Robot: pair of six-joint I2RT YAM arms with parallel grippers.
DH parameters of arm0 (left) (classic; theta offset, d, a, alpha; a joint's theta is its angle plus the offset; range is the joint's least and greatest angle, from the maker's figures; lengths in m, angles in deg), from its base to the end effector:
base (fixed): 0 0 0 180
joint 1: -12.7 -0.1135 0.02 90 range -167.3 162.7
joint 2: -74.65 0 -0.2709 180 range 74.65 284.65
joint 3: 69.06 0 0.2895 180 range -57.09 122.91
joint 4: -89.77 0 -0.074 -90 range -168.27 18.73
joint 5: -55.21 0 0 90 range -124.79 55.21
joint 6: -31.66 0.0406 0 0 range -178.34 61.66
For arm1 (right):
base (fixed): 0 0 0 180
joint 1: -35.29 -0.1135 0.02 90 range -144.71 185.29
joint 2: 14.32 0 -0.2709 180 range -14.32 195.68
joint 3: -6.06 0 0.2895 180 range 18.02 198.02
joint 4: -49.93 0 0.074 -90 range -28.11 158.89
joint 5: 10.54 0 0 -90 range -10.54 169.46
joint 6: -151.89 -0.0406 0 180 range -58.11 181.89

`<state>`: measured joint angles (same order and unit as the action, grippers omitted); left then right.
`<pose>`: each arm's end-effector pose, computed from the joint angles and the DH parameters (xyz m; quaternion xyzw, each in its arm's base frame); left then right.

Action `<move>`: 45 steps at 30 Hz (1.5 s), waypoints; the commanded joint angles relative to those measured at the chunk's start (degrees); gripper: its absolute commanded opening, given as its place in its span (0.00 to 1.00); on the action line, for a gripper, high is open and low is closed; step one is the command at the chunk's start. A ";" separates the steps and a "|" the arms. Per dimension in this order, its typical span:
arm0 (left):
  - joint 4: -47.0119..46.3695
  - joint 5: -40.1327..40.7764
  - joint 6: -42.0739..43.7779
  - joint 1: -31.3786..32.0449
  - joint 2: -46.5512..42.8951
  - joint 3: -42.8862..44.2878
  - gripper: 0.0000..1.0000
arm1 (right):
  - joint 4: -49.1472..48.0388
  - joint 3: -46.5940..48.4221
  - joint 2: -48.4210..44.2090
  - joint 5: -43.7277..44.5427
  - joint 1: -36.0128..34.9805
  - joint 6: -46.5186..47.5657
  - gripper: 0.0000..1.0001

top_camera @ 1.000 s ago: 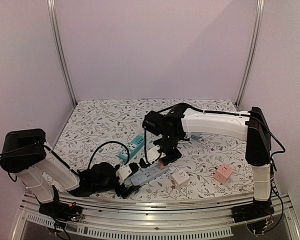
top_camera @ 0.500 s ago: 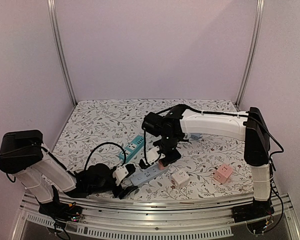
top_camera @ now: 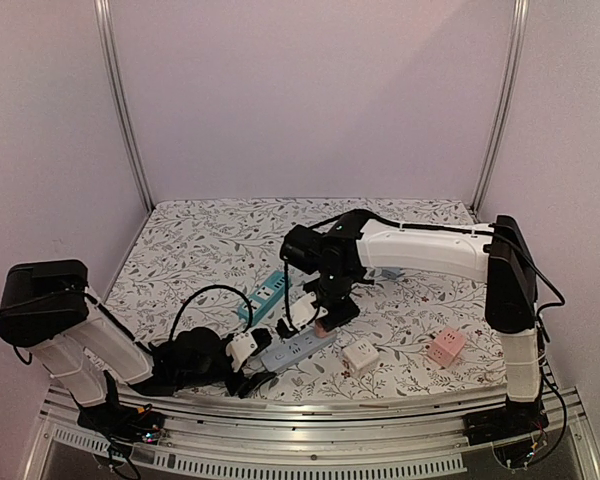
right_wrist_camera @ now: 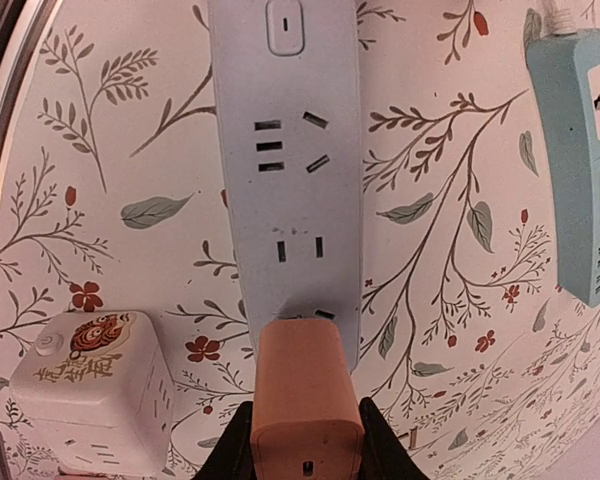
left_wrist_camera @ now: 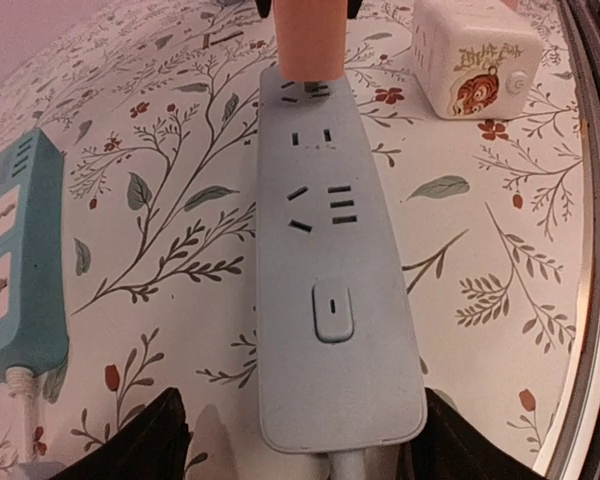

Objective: Insert the plug

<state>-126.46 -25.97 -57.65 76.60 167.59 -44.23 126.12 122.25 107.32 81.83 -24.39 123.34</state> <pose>0.1106 -0.2117 0.0551 0.4341 0.7567 -0.1966 0.4477 0.2372 0.4022 0.2033 -0.8677 0.4913 -0.0217 0.0725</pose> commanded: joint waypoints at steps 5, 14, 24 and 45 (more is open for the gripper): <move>0.01 0.79 0.76 -0.88 1.01 0.15 0.75 | 0.64 0.89 3.33 0.54 -0.60 3.77 0.00; 0.27 2.16 0.77 -0.95 1.06 0.06 0.74 | 2.07 0.31 3.42 0.56 -0.90 2.30 0.00; 0.31 2.55 0.59 -0.97 1.32 0.12 0.73 | 2.33 -1.53 2.13 0.91 -1.71 0.56 0.00; 0.72 2.64 0.41 -0.96 1.41 0.32 0.73 | 0.53 -3.46 1.50 1.17 -3.58 -0.53 0.00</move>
<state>-126.43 -25.64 -57.48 76.60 167.70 -44.19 125.26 120.39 107.13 85.85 -27.41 122.38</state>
